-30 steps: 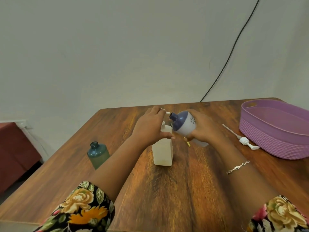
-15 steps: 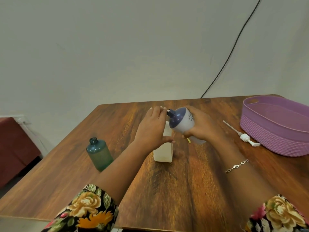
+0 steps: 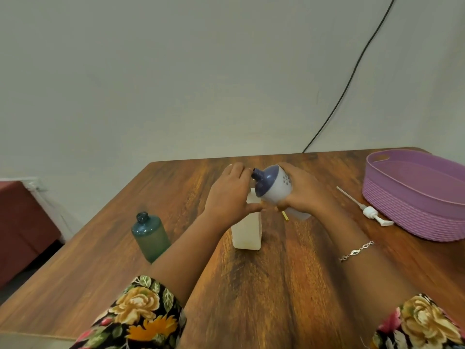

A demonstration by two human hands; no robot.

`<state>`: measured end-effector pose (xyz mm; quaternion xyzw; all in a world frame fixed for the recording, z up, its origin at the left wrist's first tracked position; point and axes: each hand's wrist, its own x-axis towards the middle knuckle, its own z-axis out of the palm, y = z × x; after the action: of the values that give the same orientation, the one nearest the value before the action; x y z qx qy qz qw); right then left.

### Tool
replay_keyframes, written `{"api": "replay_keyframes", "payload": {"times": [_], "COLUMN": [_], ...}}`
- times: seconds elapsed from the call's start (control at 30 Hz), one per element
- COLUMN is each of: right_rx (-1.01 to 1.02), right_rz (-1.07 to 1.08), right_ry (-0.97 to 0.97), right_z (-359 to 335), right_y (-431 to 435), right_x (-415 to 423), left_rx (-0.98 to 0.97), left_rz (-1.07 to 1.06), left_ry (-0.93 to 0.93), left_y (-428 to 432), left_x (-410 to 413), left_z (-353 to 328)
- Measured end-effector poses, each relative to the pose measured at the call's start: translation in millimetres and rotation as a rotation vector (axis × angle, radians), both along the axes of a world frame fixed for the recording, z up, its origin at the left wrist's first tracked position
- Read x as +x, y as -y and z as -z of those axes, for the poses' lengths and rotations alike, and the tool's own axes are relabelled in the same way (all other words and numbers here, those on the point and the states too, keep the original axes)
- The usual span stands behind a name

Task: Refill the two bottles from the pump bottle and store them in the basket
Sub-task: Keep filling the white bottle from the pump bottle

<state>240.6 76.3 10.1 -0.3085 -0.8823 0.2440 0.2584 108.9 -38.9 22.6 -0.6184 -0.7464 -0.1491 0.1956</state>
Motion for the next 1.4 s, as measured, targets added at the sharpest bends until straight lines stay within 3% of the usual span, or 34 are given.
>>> {"api": "replay_keyframes", "payload": {"times": [0.17,0.47,0.7,0.97,1.23,1.4], "right_rx": [0.001,-0.008,0.003,0.003,-0.003,-0.001], "right_rz": [0.005,-0.011,0.021,0.015,0.021,0.03], "right_ry": [-0.012,0.007,0.005,0.04,0.001,0.012], "right_z": [-1,1,1,0,-4,1], "right_y": [-4,2,0,4,1,-1], "right_x": [1,-1,1,1,1,-1], "left_rx": [-0.014,0.136,0.073,0.183,0.133,0.295], "left_rz": [0.025,-0.007,0.011,-0.03,-0.002,-0.064], "left_ry": [-0.011,0.043,0.043,-0.017,-0.008,-0.098], "left_y": [2,-3,-1,-3,-1,-11], "left_x": [-5,0,-5,1,-2,-3], "left_z": [-14,9,-5,24,4,24]}}
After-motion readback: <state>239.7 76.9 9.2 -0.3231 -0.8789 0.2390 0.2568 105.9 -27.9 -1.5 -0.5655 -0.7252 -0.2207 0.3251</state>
